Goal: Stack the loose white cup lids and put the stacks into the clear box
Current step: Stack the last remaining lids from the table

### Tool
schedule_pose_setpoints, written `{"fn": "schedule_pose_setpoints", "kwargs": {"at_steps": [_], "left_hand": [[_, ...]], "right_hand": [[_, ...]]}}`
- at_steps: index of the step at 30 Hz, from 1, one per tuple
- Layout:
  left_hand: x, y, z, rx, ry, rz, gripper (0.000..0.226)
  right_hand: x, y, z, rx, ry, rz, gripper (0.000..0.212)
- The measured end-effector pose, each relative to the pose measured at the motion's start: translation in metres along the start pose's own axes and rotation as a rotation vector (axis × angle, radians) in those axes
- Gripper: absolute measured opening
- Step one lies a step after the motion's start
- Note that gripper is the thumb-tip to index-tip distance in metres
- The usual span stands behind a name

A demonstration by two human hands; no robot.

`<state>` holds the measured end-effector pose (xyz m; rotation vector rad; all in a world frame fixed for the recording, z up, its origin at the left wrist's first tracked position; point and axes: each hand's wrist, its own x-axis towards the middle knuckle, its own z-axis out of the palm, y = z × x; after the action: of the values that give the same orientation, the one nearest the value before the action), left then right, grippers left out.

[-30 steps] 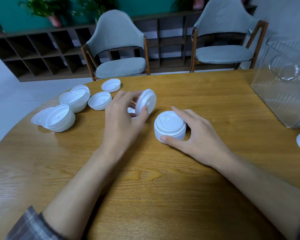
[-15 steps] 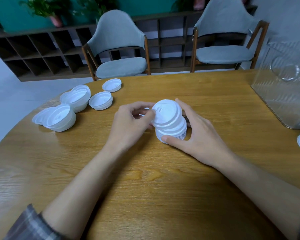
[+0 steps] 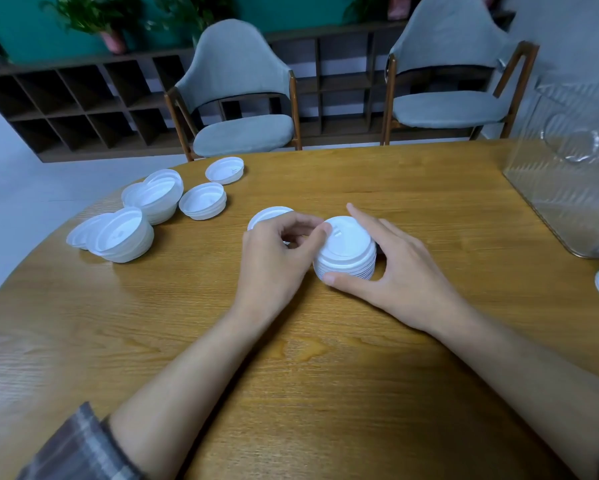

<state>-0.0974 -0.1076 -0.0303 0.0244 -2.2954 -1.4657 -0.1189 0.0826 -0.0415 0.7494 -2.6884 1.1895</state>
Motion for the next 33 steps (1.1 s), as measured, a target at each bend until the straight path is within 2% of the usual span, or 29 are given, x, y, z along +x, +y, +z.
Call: {"fn": "schedule_pose_setpoints", "kwargs": {"at_steps": [5, 19, 23, 26, 29, 33], "left_hand": [[-0.001, 0.000, -0.001, 0.080, -0.035, 0.040, 0.009], [0.000, 0.002, -0.007, 0.186, -0.122, 0.127, 0.022], [0.010, -0.002, -0.019, 0.234, -0.038, 0.179, 0.023], [0.022, -0.015, -0.032, 0.405, 0.040, 0.167, 0.024], [0.026, -0.023, -0.038, 0.581, -0.018, 0.117, 0.035], [0.024, -0.022, -0.036, 0.701, -0.087, 0.108, 0.032]], "right_hand": [[-0.001, -0.001, 0.000, -0.014, 0.002, 0.026, 0.098], [0.000, 0.001, 0.000, 0.005, -0.079, 0.056, 0.104], [0.000, 0.002, -0.001, -0.005, -0.075, 0.048, 0.106], [-0.001, 0.001, -0.001, 0.001, -0.073, 0.055, 0.105], [-0.001, 0.001, -0.001, 0.002, -0.073, 0.061, 0.104], [-0.001, 0.000, -0.001, 0.004, -0.074, 0.065, 0.104]]}}
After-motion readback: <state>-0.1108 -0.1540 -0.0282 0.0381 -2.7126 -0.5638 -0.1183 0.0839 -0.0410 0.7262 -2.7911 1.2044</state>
